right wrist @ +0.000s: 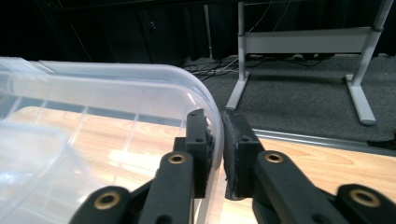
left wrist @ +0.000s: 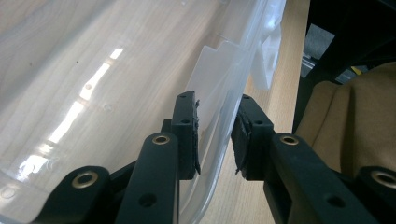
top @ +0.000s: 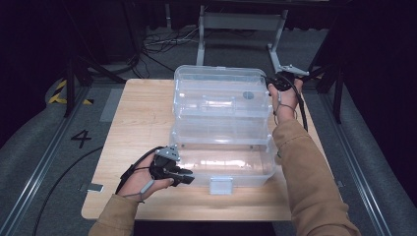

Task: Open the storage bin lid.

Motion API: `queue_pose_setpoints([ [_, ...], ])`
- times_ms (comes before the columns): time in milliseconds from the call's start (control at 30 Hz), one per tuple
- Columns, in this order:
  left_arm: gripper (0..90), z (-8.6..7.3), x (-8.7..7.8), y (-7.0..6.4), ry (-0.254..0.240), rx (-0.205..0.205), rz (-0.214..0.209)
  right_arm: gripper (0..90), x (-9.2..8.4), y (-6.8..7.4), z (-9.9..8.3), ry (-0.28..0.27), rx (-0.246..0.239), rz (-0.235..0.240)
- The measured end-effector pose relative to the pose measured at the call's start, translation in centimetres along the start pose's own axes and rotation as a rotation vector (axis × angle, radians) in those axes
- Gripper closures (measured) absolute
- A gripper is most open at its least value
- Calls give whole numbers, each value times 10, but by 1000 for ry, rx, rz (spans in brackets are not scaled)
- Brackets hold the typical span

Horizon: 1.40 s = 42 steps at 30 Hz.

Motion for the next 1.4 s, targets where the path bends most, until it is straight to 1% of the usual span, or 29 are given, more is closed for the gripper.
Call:
queue_pose_setpoints([
  [67,729,0,0,0,0,-1,1,830,2,-3,-4,13,10,1],
  [100,729,0,0,0,0,0,0,831,3,-5,-5,11,32,5],
  [167,728,0,0,0,0,-1,0,831,4,-6,-6,12,39,6],
  [300,729,0,0,0,0,-1,0,830,7,-6,-7,21,37,-1],
  [500,729,0,0,0,0,0,0,823,8,-8,-10,25,57,6],
  [567,729,0,0,0,1,-1,-1,819,9,-8,-11,27,55,3],
  [667,729,0,0,0,0,-1,-2,806,11,-8,-14,42,31,-18],
  [700,729,0,0,0,-1,-6,-2,820,10,-8,-14,48,22,-28],
  [733,729,0,0,0,1,2,3,808,9,-8,-14,46,23,-28],
  [800,729,0,0,0,0,-2,0,751,7,-8,-11,37,39,-13],
  [867,729,0,0,0,1,-2,0,692,2,-6,-7,24,28,-11],
  [933,729,0,0,0,1,-3,-2,659,-3,-4,-4,18,23,-1],
  [1000,729,0,0,0,3,-2,-3,650,-7,-1,-2,12,10,1],
  [1033,728,0,0,0,4,-4,-4,630,-10,-1,-1,9,4,-2],
  [1067,728,0,0,0,5,-3,-3,615,-13,0,0,4,9,4],
  [1133,728,0,0,0,7,-4,-5,574,-18,0,1,-2,12,2],
  [1267,727,1,0,0,8,-8,-6,537,-29,-1,2,-11,11,3],
  [1300,726,1,0,0,8,-8,-6,537,-29,-1,2,-11,11,3],
  [1400,724,2,0,1,18,-20,-9,508,-42,-3,0,-2,-23,-1],
])
Point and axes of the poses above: each handheld gripper's, and its own axes: x roughly forward along the jaws, z roughly out of its top, y roughly to its left, the point moved 5 cm from there along x, roughly forward along the jaws, and after that the axes turned 10 degrees about x, right-handed, at the moved point
